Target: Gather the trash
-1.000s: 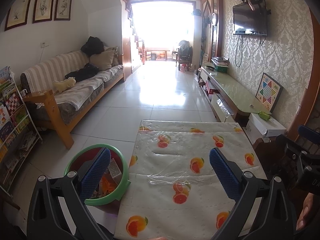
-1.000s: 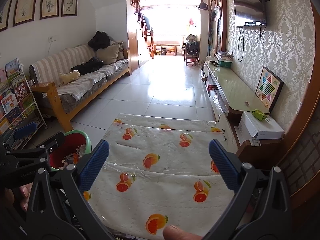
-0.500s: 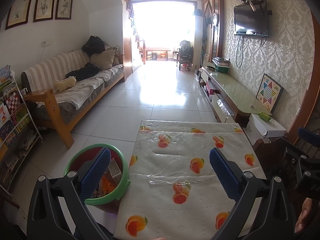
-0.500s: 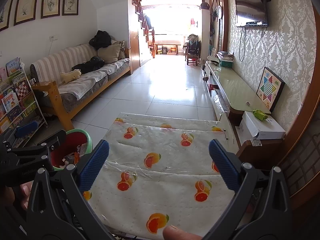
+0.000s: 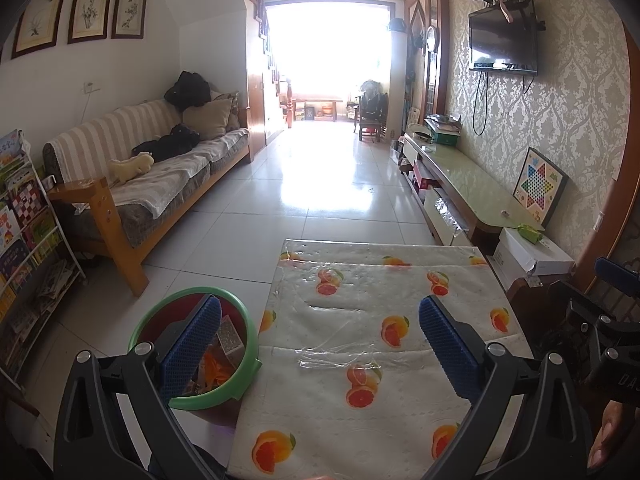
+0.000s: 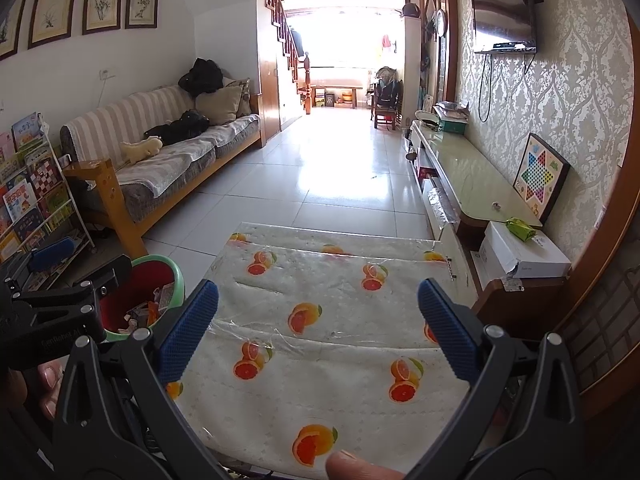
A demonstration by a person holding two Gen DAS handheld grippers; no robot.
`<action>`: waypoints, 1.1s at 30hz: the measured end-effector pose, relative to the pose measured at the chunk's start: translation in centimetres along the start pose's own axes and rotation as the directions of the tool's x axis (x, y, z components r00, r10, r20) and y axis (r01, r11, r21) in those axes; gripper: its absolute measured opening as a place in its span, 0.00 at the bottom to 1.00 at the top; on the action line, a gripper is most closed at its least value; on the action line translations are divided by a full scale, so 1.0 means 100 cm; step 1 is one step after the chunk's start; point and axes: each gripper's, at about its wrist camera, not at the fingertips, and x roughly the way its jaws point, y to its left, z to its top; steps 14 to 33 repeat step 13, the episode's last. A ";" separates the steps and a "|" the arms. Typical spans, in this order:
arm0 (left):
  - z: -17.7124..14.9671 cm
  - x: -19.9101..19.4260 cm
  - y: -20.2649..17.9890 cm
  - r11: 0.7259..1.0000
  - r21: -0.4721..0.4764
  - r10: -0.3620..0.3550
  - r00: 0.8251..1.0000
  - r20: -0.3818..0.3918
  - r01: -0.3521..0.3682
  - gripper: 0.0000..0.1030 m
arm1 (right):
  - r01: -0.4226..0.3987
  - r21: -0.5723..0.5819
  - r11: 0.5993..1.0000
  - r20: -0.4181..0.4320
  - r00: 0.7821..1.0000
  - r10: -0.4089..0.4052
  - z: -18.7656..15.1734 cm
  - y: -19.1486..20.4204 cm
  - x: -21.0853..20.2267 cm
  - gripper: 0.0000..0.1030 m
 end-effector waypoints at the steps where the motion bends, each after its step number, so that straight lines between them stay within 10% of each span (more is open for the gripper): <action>1: 0.000 -0.001 0.000 1.000 -0.001 -0.003 1.000 0.005 0.003 0.93 | 0.000 0.000 1.000 -0.001 1.000 0.000 0.000 0.000 0.000 0.95; 33: -0.002 -0.002 -0.001 0.999 -0.019 0.026 1.000 0.009 -0.026 0.93 | 0.002 -0.006 1.000 0.000 1.000 -0.002 -0.002 -0.002 0.000 0.95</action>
